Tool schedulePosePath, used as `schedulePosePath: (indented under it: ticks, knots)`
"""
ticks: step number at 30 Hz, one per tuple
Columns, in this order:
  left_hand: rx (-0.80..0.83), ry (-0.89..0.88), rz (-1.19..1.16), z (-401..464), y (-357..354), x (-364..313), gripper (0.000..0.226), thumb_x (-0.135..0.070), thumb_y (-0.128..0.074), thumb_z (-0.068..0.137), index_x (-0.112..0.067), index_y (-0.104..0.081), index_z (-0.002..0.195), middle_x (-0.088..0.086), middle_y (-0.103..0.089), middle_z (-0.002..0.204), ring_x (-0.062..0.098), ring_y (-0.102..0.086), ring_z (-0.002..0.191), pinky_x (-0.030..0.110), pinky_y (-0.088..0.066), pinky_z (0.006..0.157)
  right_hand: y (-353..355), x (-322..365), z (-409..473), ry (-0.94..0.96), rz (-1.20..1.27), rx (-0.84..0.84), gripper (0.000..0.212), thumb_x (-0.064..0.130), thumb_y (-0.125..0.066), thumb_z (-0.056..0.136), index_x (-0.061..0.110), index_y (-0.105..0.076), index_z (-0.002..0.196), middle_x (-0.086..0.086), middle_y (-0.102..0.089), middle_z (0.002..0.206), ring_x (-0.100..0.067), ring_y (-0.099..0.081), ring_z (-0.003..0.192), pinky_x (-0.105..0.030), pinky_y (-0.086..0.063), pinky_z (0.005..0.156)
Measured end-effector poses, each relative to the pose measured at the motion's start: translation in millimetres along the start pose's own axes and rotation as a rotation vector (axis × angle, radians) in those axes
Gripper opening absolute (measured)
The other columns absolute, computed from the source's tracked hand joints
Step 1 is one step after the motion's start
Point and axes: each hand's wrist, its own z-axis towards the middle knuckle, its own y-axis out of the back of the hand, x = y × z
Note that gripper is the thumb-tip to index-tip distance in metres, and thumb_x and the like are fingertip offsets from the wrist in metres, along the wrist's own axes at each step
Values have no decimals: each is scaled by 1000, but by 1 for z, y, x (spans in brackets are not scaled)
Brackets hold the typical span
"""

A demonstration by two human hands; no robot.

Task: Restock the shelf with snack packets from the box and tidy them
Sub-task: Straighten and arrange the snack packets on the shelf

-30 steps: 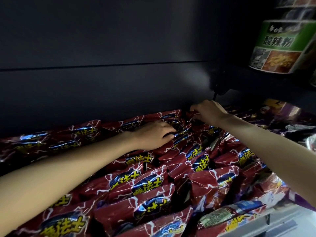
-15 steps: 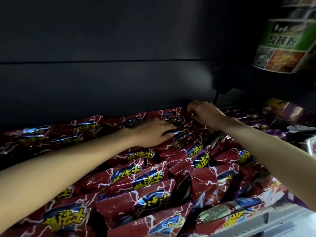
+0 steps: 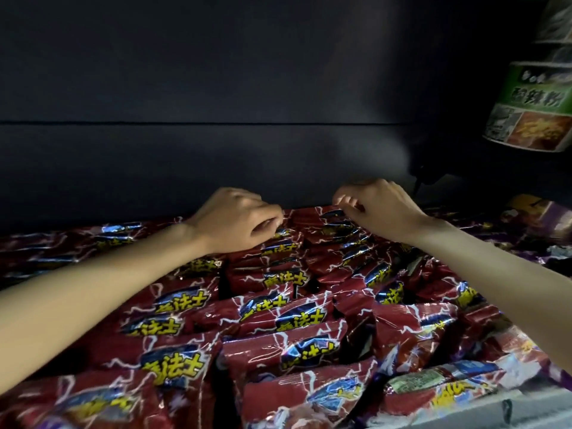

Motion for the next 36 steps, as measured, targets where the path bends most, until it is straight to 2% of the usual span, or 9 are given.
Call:
schedulePosePath:
  ticks: [3,6,11,16,19,23,31,33,36]
  knots:
    - [36,37,92,-52,39,22,28,-25,-46,93,-20,-70,80,-9,-64,58,12,-61,51,24,-50,52,0,49,22,235,48,88,16,22,-57,92,22,-67,104,7,-67,100,-8,-56,96,-28,-46,81]
    - [204,202,98,-116,84,45,33,-35,-41,91,-25,-72,88,-12,-71,74,10,-66,59,25,-51,50,-9,104,49,411,57,201,17,27,-55,94,26,-66,107,11,-64,105,-7,-49,109,-29,-44,87]
    - [313,661,59,-237,137,88,14,-31,-57,92,-35,-69,99,-19,-66,102,5,-62,88,30,-50,77,-32,203,99,590,3,301,21,29,-48,96,29,-62,111,11,-63,113,-10,-53,109,-32,-45,85]
    - [381,887,24,-326,161,123,23,-27,-61,90,-38,-64,110,-12,-60,113,13,-58,107,36,-46,93,-56,302,138,649,48,281,19,28,-51,95,27,-64,109,7,-67,104,-14,-60,96,-33,-49,78]
    - [481,913,8,-359,161,141,32,-32,-58,92,-33,-58,124,-6,-55,127,15,-52,117,31,-41,100,-78,350,158,647,77,253,22,27,-51,95,25,-63,113,4,-67,105,-17,-61,97,-29,-44,74]
    - [547,926,-101,-384,161,154,35,-36,-54,93,-32,-55,127,-9,-51,130,11,-49,118,31,-38,103,-106,390,172,607,103,294,29,30,-51,95,25,-58,123,4,-65,113,-15,-60,100,-34,-49,84]
    - [521,789,-66,-382,156,178,29,-32,-52,96,-26,-59,123,-8,-58,122,6,-54,105,21,-42,87,-124,405,177,506,69,319,27,36,-57,92,25,-59,117,12,-68,102,-10,-62,96,-31,-49,81]
    - [479,790,-109,-387,155,180,23,-30,-54,95,-26,-63,116,-11,-62,114,0,-55,96,17,-42,82,-124,403,174,489,67,293,23,35,-57,92,26,-60,113,14,-67,98,-8,-61,92,-26,-44,74]
    - [290,853,-199,-397,153,184,15,-23,-58,93,-25,-62,107,-10,-66,104,1,-61,91,27,-51,83,-124,407,175,484,97,229,21,35,-56,92,27,-60,111,12,-61,103,-11,-60,96,-27,-44,75]
